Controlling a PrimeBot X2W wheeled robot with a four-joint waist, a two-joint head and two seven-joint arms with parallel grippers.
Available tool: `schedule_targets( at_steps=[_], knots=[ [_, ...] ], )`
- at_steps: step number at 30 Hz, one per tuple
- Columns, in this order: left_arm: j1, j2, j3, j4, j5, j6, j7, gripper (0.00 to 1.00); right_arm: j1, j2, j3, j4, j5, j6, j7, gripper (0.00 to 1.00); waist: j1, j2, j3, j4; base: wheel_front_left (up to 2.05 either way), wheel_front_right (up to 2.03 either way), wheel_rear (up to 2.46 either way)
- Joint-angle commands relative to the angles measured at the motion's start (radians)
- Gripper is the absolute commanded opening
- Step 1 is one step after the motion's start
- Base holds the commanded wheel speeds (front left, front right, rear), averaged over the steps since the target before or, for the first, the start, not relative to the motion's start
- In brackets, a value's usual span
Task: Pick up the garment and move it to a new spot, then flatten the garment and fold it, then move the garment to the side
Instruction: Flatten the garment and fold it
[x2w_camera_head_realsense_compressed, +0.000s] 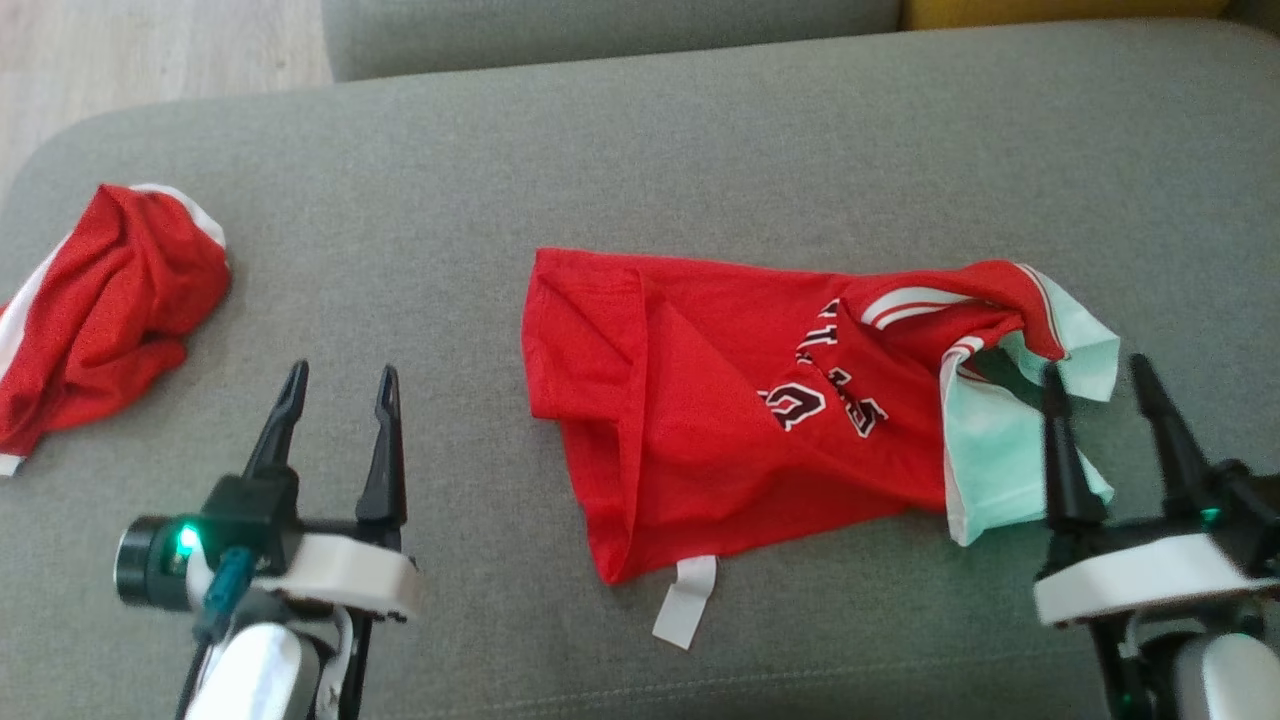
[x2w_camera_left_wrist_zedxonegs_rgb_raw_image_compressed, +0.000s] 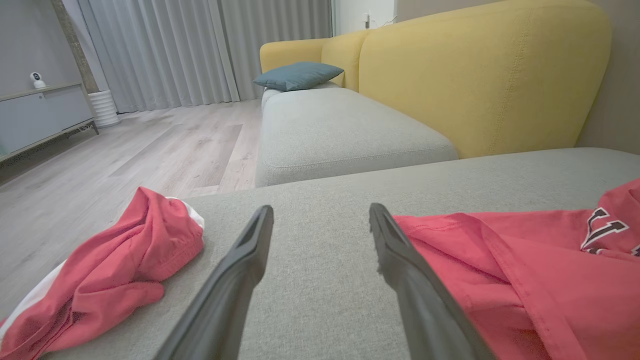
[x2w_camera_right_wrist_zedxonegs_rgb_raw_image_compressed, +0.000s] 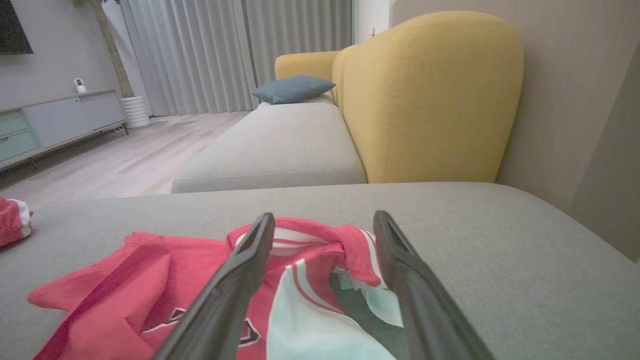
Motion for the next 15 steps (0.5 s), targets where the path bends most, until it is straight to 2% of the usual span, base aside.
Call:
schedule_targets(
  at_steps=[1,15],
  knots=[
    [-0.020,0.014,0.039,-0.040,0.010,0.013,-0.005,1.00,-0.003,-0.015,0.043,-0.050,-0.008,-0.001,-0.004,1.00,0.0000,-0.0001,-0.010,0.004,0.00,0.00,0.00],
    [0.014,0.019,0.026,-0.059,0.017,0.039,0.005,1.00,0.025,0.003,0.068,-0.066,0.004,-0.001,0.007,1.00,0.0000,-0.0001,-0.030,0.017,0.00,0.00,0.00]
  ],
)
